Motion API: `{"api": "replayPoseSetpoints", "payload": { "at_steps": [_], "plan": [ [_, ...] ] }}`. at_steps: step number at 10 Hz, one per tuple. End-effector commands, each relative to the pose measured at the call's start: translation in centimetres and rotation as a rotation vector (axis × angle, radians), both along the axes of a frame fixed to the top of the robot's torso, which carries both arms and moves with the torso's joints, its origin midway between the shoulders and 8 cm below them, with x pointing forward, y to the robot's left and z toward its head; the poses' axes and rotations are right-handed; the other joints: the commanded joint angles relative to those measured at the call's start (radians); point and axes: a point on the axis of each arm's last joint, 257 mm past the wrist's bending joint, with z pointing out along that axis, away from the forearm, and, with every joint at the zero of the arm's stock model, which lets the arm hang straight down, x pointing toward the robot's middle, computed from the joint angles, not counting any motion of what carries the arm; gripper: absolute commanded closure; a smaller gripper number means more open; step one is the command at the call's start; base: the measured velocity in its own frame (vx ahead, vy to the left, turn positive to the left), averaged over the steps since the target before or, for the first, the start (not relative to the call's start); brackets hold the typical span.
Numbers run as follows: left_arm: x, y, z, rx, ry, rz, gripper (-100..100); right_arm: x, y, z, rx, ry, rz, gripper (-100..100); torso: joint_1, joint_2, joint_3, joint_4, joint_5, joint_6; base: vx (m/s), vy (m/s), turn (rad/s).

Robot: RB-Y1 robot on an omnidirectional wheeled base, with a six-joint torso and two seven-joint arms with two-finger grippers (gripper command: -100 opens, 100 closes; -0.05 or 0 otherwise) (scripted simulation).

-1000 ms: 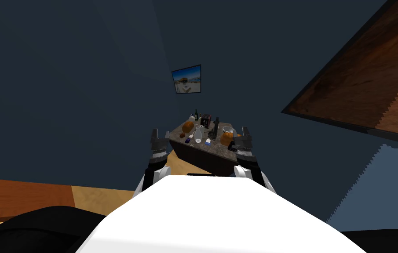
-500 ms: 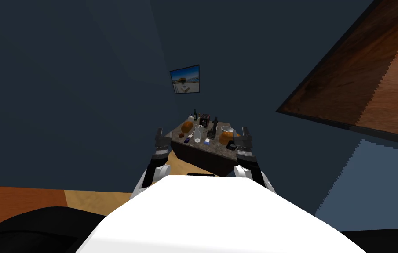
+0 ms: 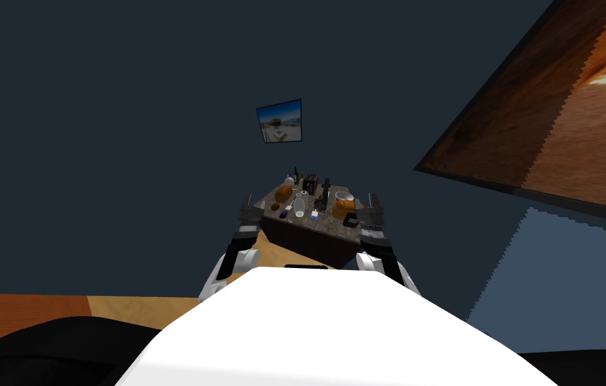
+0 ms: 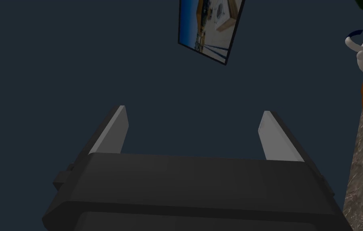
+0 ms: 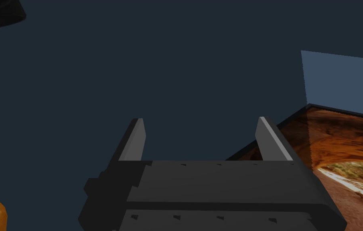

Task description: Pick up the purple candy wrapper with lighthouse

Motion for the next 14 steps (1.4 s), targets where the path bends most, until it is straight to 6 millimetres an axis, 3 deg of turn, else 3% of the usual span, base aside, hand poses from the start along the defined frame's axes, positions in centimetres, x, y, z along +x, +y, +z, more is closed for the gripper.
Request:
{"api": "replayPoseSetpoints", "payload": {
  "at_steps": [1, 14],
  "plan": [
    [0.8, -0.1, -0.6, -0.032, 0.036, -0.027, -100, 0.0, 0.0, 0.0, 0.0, 0.0, 0.0, 0, 0.0, 0.0, 0.0, 0.0, 0.0, 0.0, -0.011, 0.001, -0.055],
    [5.1, -0.3, -4.4, -0.258, 0.277, -0.126, -100, 0.0, 0.0, 0.0, 0.0, 0.0, 0.0, 0, 0.0, 0.0, 0.0, 0.0, 0.0, 0.0, -0.008, 0.001, -0.05]
  ]
}}
